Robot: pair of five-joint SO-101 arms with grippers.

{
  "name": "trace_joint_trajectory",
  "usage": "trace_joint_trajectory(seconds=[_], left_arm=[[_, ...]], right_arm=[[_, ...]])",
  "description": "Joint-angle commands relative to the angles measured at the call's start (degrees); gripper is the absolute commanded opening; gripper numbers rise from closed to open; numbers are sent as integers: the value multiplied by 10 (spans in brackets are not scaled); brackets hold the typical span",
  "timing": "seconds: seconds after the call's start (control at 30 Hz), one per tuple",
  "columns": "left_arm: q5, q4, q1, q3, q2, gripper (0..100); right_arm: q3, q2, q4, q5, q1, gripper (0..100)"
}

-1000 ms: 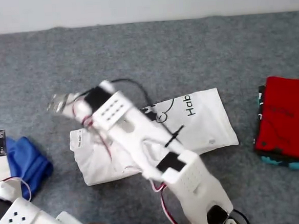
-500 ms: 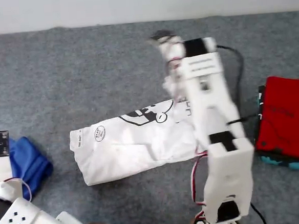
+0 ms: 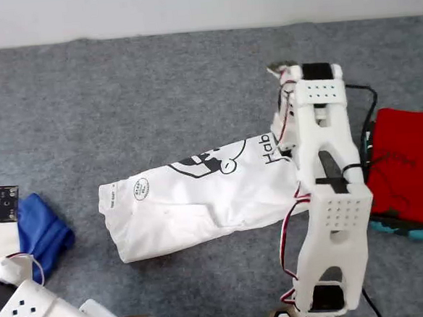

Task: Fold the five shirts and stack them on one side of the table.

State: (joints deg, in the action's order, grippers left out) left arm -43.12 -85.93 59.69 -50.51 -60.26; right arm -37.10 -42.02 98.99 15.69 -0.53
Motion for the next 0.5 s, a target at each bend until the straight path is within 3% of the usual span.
trace_joint_trajectory(seconds=[0.0, 0.13, 0.47], left_arm=[[-4, -4, 1, 11, -6, 15], [-4, -4, 1, 11, -6, 15], [-4, -6, 2, 12, -6, 15]], right_arm=[[-5, -19, -7, -7, -15, 310], [-5, -55, -12, -8, -6, 296], [-5, -101, -19, -4, 23, 29]])
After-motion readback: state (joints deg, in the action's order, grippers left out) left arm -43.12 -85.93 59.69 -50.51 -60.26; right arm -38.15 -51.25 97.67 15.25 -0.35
